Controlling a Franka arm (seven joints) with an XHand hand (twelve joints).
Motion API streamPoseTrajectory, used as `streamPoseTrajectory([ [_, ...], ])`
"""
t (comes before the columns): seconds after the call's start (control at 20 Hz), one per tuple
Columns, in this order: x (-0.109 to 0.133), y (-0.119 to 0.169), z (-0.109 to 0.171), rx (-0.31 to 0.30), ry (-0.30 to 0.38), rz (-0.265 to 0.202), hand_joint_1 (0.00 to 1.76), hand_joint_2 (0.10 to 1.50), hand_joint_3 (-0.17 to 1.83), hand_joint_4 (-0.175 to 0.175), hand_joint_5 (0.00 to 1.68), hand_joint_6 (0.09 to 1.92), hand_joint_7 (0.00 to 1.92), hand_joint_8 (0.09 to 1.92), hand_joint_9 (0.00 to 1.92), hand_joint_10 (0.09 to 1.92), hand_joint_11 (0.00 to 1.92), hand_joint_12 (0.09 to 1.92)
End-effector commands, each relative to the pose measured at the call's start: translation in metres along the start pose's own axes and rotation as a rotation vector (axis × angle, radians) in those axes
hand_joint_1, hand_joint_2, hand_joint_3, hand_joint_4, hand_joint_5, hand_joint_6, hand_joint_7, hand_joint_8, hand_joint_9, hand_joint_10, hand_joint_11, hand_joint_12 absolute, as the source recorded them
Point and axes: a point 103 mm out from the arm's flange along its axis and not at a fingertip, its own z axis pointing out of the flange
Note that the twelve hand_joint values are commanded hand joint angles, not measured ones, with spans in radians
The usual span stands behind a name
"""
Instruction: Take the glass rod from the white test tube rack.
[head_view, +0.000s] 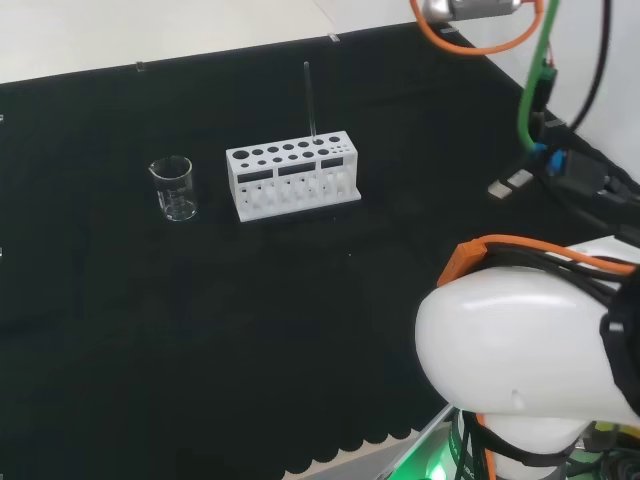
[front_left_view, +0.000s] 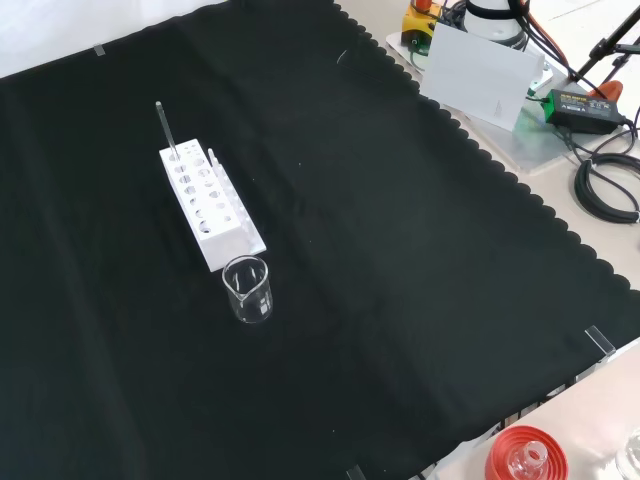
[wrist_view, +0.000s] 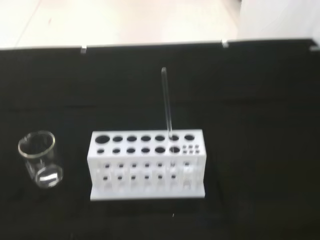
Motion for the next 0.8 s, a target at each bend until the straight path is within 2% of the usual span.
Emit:
streamPoseTrajectory([
  [0.05,-0.007,-0.062,-0.029,-0.086,-0.05,0.074,0.32,0.95,0.15,0.07,0.06,0.09,0.06,0.09,0.0,0.39,0.0,0.54],
  [0.45,-0.01,-0.056,-0.027,-0.08,-0.039,0.084,0.32,0.96,0.12,0.068,0.07,0.09,0.08,0.09,0.0,0.52,0.0,0.74],
  [0.5,-0.012,-0.056,-0.027,-0.079,-0.038,0.085,0.32,0.96,0.12,0.068,0.07,0.09,0.09,0.09,0.0,0.54,0.0,0.8],
  [0.65,-0.02,-0.057,-0.025,-0.074,-0.039,0.093,0.32,0.97,0.11,0.069,0.07,0.09,0.08,0.11,0.0,0.66,0.0,1.15],
  [0.8,-0.022,-0.057,-0.025,-0.079,-0.046,0.094,0.32,0.97,0.11,0.071,0.07,0.09,0.07,0.13,0.0,0.76,0.0,1.33],
])
